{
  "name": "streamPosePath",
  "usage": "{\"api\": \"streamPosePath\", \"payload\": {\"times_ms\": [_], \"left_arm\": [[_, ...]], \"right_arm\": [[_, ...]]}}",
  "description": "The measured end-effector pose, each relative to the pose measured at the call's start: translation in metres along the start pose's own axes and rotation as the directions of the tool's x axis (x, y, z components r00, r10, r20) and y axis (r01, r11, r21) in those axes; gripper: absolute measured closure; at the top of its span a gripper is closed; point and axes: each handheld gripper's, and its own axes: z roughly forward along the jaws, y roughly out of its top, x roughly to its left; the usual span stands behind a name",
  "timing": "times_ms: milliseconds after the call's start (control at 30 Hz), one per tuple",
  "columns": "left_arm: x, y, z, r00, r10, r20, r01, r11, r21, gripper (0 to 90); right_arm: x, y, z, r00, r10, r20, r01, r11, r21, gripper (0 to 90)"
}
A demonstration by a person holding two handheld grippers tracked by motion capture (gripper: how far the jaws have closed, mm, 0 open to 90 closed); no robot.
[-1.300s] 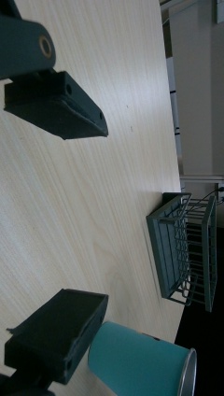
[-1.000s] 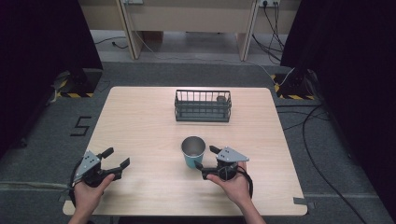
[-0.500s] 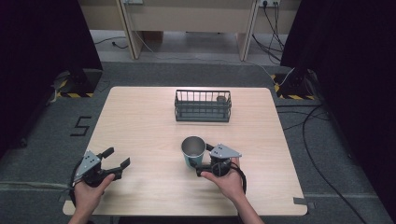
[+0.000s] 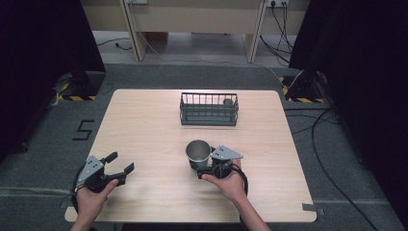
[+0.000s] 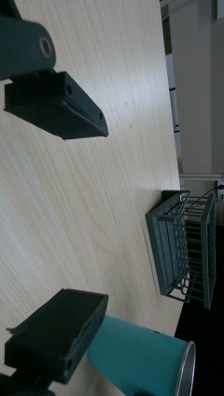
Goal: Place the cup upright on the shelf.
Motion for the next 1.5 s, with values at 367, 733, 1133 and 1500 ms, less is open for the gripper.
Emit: {"api": "streamPosePath", "payload": {"times_ms": [367,733,1133,1500], "left_arm": [[0.0,0.0,0.0,1.0,-0.001,0.001,0.001,1.0,0.001,15.7],[0.0,0.0,0.0,1.0,-0.001,0.002,0.001,1.0,0.001,15.7],[0.0,0.0,0.001,1.0,-0.001,0.004,0.001,1.0,0.003,15.7],[0.0,-0.001,0.001,0.9999,-0.008,0.01,0.008,0.9999,0.006,15.7]], "right_arm": [[0.0,0.0,-0.002,0.9998,0.021,-0.004,-0.021,0.9994,-0.027,15.3],[-0.004,0.008,-0.005,0.9992,0.04,-0.006,-0.04,0.9968,-0.069,15.4],[-0.007,0.015,-0.008,0.9989,0.048,0.002,-0.047,0.9935,-0.104,15.5],[-0.013,0.024,-0.01,0.9984,0.054,0.016,-0.051,0.9896,-0.134,15.5]]}}
